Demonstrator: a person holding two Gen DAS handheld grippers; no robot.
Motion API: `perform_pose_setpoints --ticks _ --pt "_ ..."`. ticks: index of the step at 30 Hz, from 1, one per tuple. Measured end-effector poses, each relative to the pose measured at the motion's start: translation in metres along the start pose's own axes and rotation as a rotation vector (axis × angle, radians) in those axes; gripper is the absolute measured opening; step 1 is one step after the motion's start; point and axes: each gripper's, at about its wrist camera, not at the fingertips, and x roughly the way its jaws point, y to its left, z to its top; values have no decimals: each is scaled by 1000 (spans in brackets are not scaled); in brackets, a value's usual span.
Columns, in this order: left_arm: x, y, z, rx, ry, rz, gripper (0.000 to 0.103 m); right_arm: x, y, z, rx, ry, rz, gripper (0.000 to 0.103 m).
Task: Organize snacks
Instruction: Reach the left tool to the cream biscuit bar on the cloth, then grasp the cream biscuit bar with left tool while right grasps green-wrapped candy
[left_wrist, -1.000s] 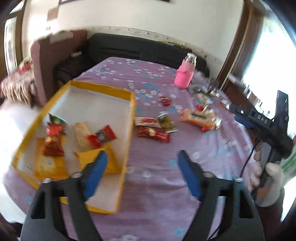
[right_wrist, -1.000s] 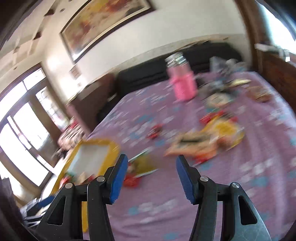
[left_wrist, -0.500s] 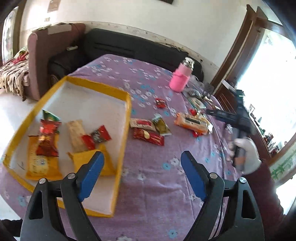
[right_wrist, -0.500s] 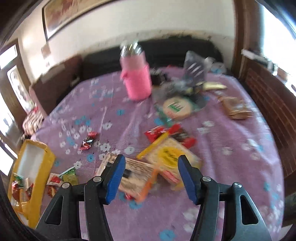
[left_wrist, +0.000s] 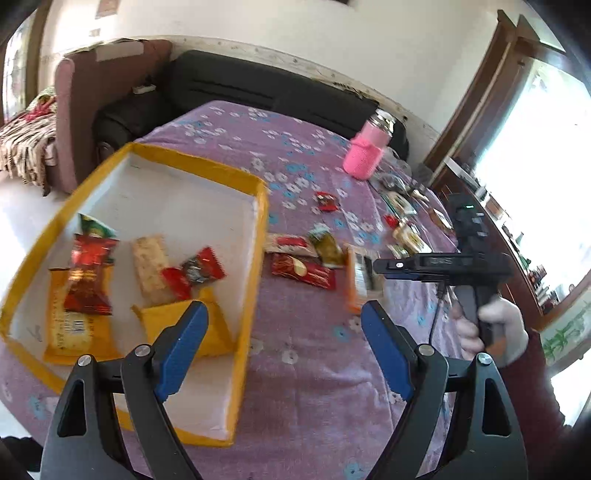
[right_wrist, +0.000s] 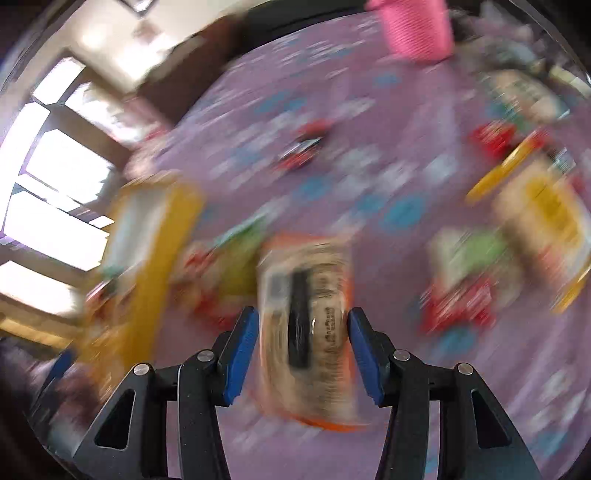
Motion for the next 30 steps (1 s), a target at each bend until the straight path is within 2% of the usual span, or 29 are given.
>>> perform_pose_setpoints --ticks 2,3,5,6,9,13,14,16,19,21,22,23,26,30 --pt "6 -7 -3 14 16 -13 85 -22 -3 -14 3 -73 -1 52" --pt "7 -10 -4 20 22 -11 85 -34 -10 -17 22 -129 -46 52" --pt "11 -17 -5 33 34 -13 85 -56 -27 -21 54 -251 -179 61" --pt "12 -20 -6 43 39 -10 85 -61 -34 -21 61 -280 -223 63" --pt "11 -31 -7 84 39 16 85 -57 -50 -13 101 -303 -303 63" --pt "5 -43 -10 145 12 62 85 -36 -72 7 289 -283 -320 63" --pt "4 -44 -10 158 10 73 85 -32 -75 9 315 -287 -316 66" --pt "3 -44 -10 164 13 83 85 -28 -67 12 283 -314 -373 67" --pt "2 -39 -8 154 14 102 85 -14 -47 17 208 -295 -473 70" --pt "3 -34 -7 140 12 119 85 -9 -41 17 171 -289 -533 60" --pt "4 -32 -7 133 13 120 85 -8 -39 15 154 -291 -566 48" --pt "6 -29 -6 117 19 117 85 -6 -41 14 138 -294 -584 42" --pt "11 -27 -8 104 38 110 85 -12 -43 3 124 -308 -554 33" --pt "23 -33 -11 113 68 133 85 -25 -46 -14 141 -319 -502 33"
